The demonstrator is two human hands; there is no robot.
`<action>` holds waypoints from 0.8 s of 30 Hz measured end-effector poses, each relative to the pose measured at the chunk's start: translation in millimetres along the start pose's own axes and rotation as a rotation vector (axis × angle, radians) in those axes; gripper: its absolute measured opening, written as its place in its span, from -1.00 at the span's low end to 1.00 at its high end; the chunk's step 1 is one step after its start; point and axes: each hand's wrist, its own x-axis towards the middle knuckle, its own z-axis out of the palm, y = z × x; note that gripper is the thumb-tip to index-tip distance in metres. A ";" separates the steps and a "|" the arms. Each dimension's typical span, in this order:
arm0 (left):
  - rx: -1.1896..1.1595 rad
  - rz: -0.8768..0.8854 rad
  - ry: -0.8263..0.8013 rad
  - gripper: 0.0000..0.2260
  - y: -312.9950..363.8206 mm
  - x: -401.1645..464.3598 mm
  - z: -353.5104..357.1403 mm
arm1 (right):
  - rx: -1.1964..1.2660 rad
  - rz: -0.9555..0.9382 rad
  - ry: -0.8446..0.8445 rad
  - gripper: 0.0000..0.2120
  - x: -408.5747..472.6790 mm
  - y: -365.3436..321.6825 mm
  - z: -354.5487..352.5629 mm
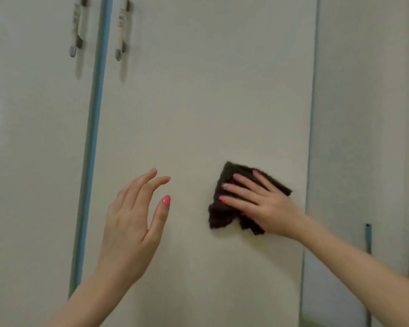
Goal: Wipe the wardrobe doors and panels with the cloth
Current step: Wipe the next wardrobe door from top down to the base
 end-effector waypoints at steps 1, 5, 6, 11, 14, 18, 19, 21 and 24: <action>0.009 0.005 -0.010 -0.62 0.9 -1.7 2.5 | -0.014 0.135 0.050 -0.55 -0.7 17.6 -5.0; 0.023 0.016 -0.030 -0.64 -1.5 -11.0 8.6 | 0.046 0.621 0.210 -0.57 -15.1 9.6 -4.2; 0.020 0.012 -0.035 -0.65 -2.4 -13.4 9.5 | 0.035 0.685 0.232 -0.57 -25.5 -10.2 1.4; 0.006 -0.029 -0.080 -0.63 -0.8 -31.6 14.1 | -0.007 0.389 -0.044 -0.40 -146.7 -145.5 30.6; 0.012 -0.048 -0.120 -0.64 5.4 -45.7 12.7 | -0.142 0.054 -0.301 -0.19 -198.1 -174.0 21.9; -0.009 -0.061 -0.137 -0.65 11.3 -53.0 11.1 | -0.148 -0.023 -0.178 -0.30 -142.7 -114.0 4.3; -0.014 -0.069 -0.136 -0.64 11.9 -52.7 11.0 | -0.165 0.067 -0.089 -0.36 -116.9 -88.8 -0.4; -0.008 -0.069 -0.127 -0.65 12.5 -51.9 10.7 | -0.174 0.374 0.066 -0.47 -64.2 -37.6 -6.1; 0.000 -0.061 -0.102 -0.65 9.7 -54.4 3.1 | 0.023 0.843 0.219 -0.51 -2.4 -13.3 -3.3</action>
